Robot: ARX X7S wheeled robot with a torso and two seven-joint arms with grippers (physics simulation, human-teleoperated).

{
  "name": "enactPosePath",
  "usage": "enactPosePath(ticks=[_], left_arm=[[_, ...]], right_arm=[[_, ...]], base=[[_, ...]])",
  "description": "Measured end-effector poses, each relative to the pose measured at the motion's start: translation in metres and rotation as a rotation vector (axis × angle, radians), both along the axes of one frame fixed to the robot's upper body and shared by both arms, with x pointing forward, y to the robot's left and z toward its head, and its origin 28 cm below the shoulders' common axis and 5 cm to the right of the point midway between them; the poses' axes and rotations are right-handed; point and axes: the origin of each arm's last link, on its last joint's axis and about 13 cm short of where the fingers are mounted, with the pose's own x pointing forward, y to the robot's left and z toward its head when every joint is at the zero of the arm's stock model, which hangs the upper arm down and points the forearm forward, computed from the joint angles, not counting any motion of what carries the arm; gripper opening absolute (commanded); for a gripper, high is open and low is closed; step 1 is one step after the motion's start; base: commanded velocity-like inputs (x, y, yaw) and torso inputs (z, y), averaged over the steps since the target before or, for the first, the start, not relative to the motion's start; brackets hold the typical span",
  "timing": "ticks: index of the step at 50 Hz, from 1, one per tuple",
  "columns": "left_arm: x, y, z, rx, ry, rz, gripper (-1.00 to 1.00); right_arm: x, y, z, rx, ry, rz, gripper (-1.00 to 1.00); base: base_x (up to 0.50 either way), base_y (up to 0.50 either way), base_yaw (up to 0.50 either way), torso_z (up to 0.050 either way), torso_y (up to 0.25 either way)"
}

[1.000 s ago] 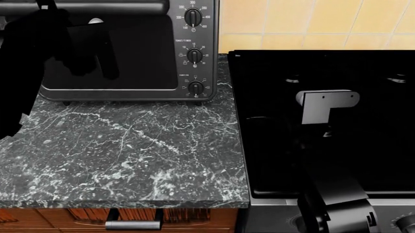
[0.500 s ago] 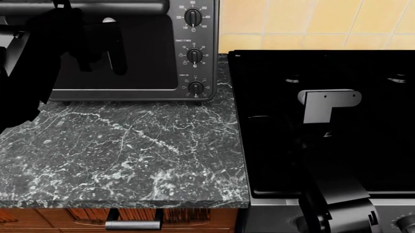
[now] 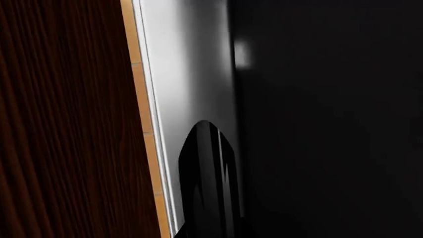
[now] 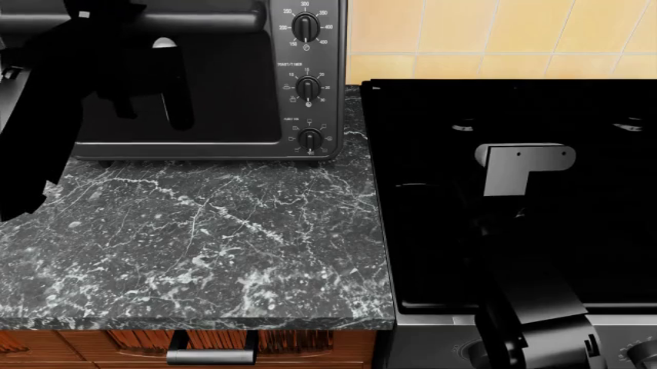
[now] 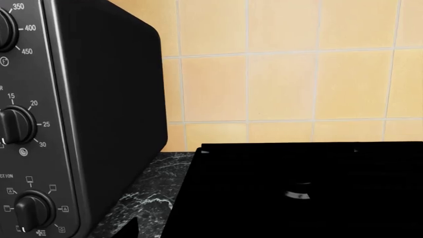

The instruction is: Open the toaster oven door.

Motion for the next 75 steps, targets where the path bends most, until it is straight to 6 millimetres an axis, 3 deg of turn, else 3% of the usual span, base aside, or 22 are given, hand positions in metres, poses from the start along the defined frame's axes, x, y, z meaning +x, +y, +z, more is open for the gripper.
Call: enactPosePath(ticks=[32, 58, 75], left_arm=[[-0.094, 0.001, -0.040, -0.008, 0.089, -0.013, -1.00], [-0.159, -0.002, -0.110, -0.063, 0.318, -0.024, -1.00], [-0.183, -0.004, -0.144, -0.083, 0.351, -0.041, -1.00]], right_arm=[[-0.003, 0.001, 0.002, 0.019, -0.011, 0.008, 1.00], [-0.003, 0.004, 0.005, 0.028, -0.020, 0.024, 1.00], [-0.003, 0.005, 0.002, 0.030, -0.014, 0.027, 1.00]], base=[[0.00, 0.00, 0.00, 0.000, 0.000], [0.00, 0.00, 0.00, 0.000, 0.004], [0.00, 0.00, 0.00, 0.001, 0.002]])
